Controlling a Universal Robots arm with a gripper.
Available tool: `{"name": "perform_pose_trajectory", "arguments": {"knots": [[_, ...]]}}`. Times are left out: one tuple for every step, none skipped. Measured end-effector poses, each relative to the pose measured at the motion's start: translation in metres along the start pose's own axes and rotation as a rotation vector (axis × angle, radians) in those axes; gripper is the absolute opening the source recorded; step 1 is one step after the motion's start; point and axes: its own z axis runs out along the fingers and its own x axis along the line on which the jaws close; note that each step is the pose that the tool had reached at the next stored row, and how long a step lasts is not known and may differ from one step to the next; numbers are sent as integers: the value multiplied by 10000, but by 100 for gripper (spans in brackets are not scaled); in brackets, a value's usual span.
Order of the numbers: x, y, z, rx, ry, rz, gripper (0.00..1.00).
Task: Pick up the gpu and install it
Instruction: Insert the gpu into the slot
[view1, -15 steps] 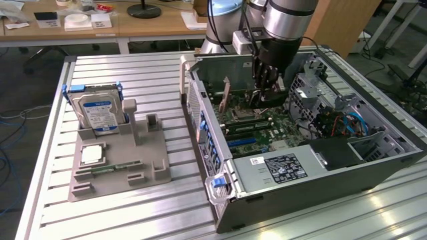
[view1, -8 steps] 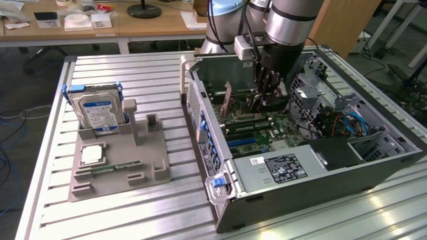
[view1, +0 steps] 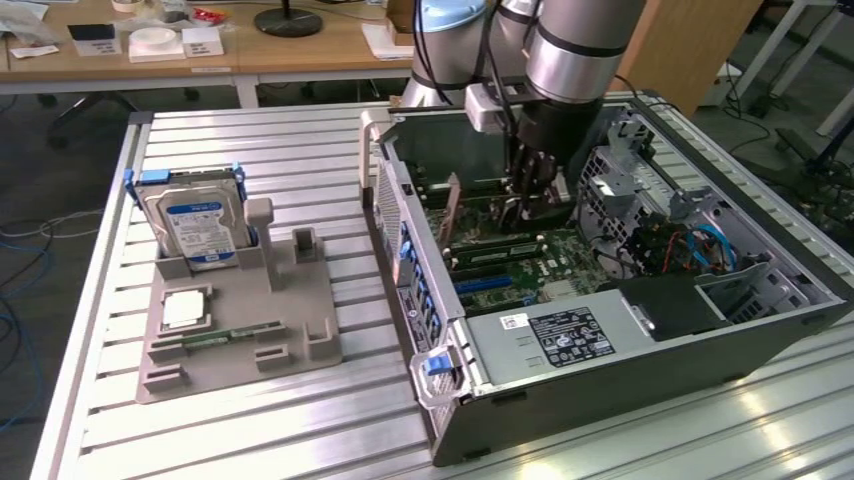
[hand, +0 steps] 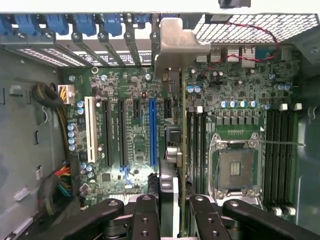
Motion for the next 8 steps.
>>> {"name": "perform_pose_trajectory", "arguments": {"knots": [[1, 14, 14, 0, 1, 0, 28], [2, 22, 28, 1, 0, 0, 28], [8, 26, 37, 0, 1, 0, 28], [19, 26, 43, -1, 1, -2, 28], [35, 27, 49, -1, 0, -1, 28], [55, 27, 53, 0, 1, -1, 28], [73, 27, 57, 0, 0, 0, 28], [90, 28, 61, 0, 0, 0, 28]]}}
